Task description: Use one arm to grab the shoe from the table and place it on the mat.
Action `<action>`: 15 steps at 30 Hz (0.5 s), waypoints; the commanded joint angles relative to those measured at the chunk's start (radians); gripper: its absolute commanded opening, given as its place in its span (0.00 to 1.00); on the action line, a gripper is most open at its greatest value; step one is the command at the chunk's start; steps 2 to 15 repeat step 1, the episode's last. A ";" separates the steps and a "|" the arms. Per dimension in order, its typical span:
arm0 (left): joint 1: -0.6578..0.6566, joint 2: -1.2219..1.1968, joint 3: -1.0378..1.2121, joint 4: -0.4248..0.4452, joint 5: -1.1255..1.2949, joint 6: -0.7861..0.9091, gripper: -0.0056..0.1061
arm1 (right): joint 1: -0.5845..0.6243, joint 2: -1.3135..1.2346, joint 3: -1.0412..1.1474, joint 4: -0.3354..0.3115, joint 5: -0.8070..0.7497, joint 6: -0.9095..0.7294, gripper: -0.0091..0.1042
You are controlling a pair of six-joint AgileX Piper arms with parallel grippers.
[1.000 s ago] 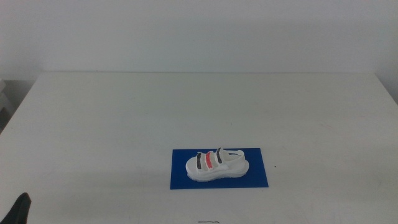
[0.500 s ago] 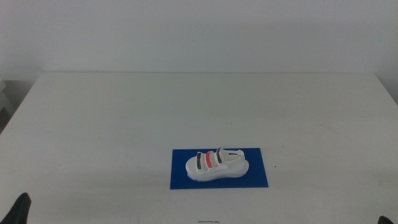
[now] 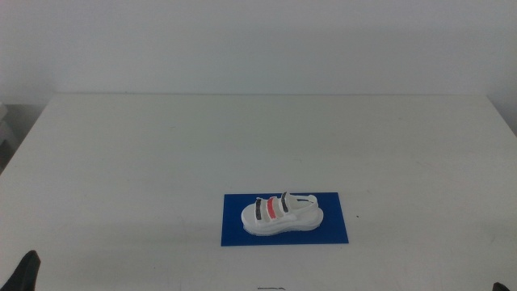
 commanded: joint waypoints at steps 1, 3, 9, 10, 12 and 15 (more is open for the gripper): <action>-0.004 -0.019 -0.003 -0.009 -0.083 -0.014 0.89 | -0.005 -0.023 -0.018 -0.017 -0.070 -0.014 0.81; -0.004 -0.019 -0.003 -0.009 -0.083 -0.014 0.89 | -0.005 -0.023 -0.018 -0.017 -0.070 -0.014 0.81; -0.004 -0.019 -0.003 -0.009 -0.083 -0.014 0.89 | -0.005 -0.023 -0.018 -0.017 -0.070 -0.014 0.81; -0.004 -0.019 -0.003 -0.009 -0.083 -0.014 0.89 | -0.005 -0.023 -0.018 -0.017 -0.070 -0.014 0.81; -0.004 -0.019 -0.003 -0.009 -0.083 -0.014 0.89 | -0.005 -0.023 -0.018 -0.017 -0.070 -0.014 0.81; -0.004 -0.019 -0.003 -0.009 -0.083 -0.014 0.89 | -0.005 -0.023 -0.018 -0.017 -0.070 -0.014 0.81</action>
